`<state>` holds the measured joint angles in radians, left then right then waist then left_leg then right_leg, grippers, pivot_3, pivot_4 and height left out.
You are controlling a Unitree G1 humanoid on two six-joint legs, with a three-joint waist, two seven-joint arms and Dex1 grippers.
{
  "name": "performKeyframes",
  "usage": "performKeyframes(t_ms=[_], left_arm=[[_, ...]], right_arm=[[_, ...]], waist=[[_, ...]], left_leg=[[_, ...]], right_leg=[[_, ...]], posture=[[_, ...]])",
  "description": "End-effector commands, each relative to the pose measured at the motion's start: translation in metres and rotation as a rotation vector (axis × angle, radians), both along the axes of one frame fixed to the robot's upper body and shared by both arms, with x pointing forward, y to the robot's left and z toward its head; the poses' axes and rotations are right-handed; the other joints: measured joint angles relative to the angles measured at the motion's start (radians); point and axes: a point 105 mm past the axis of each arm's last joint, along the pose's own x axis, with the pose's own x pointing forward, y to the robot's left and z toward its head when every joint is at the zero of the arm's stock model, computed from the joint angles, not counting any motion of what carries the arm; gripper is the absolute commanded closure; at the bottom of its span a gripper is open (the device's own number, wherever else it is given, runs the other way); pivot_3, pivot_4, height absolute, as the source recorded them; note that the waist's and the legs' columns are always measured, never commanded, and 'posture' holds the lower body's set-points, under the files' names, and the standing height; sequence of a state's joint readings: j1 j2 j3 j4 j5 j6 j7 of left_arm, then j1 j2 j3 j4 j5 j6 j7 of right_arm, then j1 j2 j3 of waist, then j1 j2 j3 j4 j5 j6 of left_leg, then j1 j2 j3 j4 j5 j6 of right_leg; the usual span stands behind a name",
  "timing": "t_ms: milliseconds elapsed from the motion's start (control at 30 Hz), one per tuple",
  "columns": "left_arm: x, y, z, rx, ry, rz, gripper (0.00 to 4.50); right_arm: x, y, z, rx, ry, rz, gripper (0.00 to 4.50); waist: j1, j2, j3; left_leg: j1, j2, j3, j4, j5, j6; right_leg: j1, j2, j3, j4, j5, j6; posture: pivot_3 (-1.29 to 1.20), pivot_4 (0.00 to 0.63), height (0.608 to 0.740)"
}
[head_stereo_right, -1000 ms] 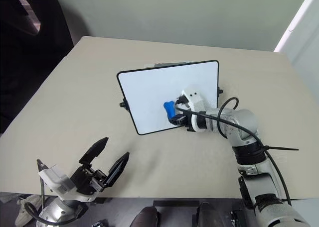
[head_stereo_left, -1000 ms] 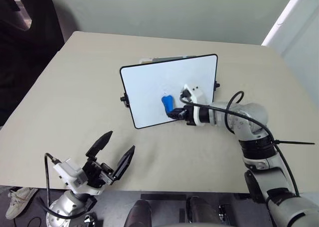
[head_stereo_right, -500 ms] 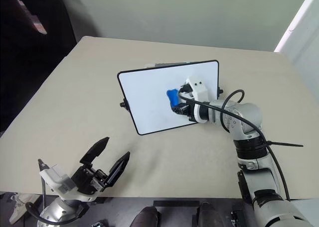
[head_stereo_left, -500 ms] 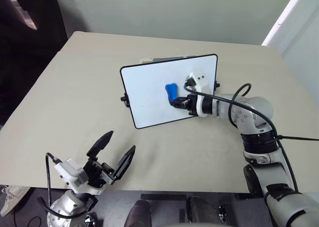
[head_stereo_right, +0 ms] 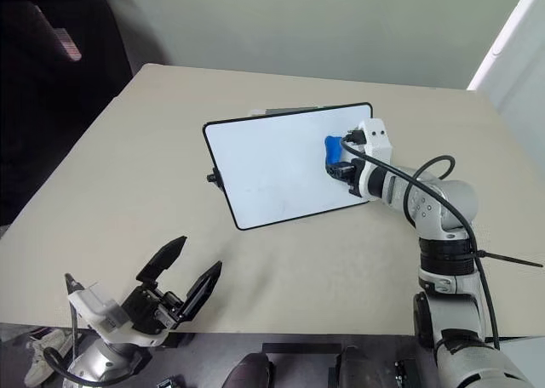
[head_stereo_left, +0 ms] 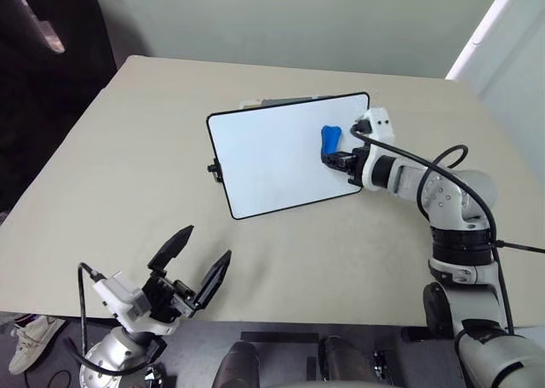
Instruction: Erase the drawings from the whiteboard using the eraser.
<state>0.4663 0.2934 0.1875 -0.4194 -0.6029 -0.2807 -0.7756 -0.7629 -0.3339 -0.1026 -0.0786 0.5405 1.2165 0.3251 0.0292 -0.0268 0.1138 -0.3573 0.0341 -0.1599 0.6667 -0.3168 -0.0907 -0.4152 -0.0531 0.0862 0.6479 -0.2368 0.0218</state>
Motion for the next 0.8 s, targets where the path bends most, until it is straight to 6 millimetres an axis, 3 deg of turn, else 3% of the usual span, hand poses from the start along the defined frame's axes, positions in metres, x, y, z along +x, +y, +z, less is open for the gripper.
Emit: performKeyframes(t_ms=[33, 267, 533, 667, 800], left_arm=[[-0.003, -0.003, 0.008, 0.000, -0.034, -0.010, 0.00], [-0.004, -0.006, 0.009, -0.003, -0.035, -0.021, 0.00], [-0.005, -0.012, 0.009, -0.005, -0.034, -0.039, 0.00], [-0.008, -0.015, 0.008, -0.008, -0.029, -0.053, 0.00], [-0.012, -0.019, 0.008, -0.008, -0.032, -0.064, 0.00]], right_arm=[[-0.003, -0.009, -0.007, -0.053, 0.020, -0.042, 3.89], [-0.018, 0.005, -0.022, -0.126, 0.026, -0.004, 3.89], [-0.034, 0.023, -0.002, -0.102, -0.064, 0.088, 3.89], [-0.035, 0.052, -0.001, -0.132, -0.067, 0.170, 3.89], [-0.033, 0.066, 0.001, -0.151, -0.081, 0.213, 3.89]], waist=[[0.000, 0.000, 0.000], [-0.003, 0.000, 0.000], [-0.002, 0.000, 0.000], [-0.008, 0.000, 0.000], [-0.006, 0.000, 0.000]], left_leg=[[0.000, 0.000, 0.000, 0.000, 0.000, 0.000], [0.000, 0.000, 0.000, 0.000, 0.000, 0.000], [-0.001, 0.000, 0.000, -0.001, 0.000, 0.000], [0.000, 0.000, 0.000, -0.001, 0.000, -0.001], [-0.002, 0.001, 0.000, -0.002, 0.000, -0.001]], right_leg=[[0.000, 0.000, 0.000, 0.000, 0.000, 0.000], [0.000, 0.000, 0.000, 0.000, 0.000, 0.000], [0.000, 0.000, 0.000, -0.002, 0.000, 0.000], [-0.001, 0.000, 0.000, -0.002, 0.000, 0.000], [-0.005, 0.000, 0.000, -0.001, 0.000, 0.000]], posture=[[0.00, 0.150, 0.740], [0.00, 0.150, 0.740], [0.00, 0.150, 0.740], [0.00, 0.150, 0.740], [0.00, 0.150, 0.740]])
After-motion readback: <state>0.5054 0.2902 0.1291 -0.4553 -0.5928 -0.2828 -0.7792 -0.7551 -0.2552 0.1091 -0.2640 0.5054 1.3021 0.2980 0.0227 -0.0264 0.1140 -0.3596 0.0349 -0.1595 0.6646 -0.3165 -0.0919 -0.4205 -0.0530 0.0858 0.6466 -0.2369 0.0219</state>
